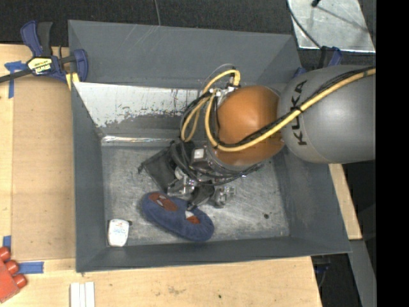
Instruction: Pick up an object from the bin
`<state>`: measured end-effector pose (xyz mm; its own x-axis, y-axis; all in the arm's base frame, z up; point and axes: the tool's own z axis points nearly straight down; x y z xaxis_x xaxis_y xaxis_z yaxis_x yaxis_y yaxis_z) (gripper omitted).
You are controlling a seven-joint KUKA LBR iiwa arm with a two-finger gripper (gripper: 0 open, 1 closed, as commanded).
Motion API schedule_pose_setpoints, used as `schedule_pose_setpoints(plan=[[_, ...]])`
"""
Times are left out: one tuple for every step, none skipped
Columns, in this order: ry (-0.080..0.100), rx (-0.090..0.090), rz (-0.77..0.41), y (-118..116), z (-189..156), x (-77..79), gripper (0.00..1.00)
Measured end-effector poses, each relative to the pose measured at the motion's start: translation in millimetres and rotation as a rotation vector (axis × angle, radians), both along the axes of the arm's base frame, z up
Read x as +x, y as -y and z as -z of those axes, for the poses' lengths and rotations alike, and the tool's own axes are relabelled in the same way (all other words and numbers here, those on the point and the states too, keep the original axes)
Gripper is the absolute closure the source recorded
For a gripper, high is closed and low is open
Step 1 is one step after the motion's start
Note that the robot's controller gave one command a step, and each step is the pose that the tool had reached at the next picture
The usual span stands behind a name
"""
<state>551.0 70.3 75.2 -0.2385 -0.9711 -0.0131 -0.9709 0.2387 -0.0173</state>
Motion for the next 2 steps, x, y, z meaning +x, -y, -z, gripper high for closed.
schedule_pose_setpoints(plan=[[0.003,0.004,0.001,-2.7,-2.4,1.9,1.00],[-0.018,-0.008,0.003,-2.3,-92.5,2.4,1.00]])
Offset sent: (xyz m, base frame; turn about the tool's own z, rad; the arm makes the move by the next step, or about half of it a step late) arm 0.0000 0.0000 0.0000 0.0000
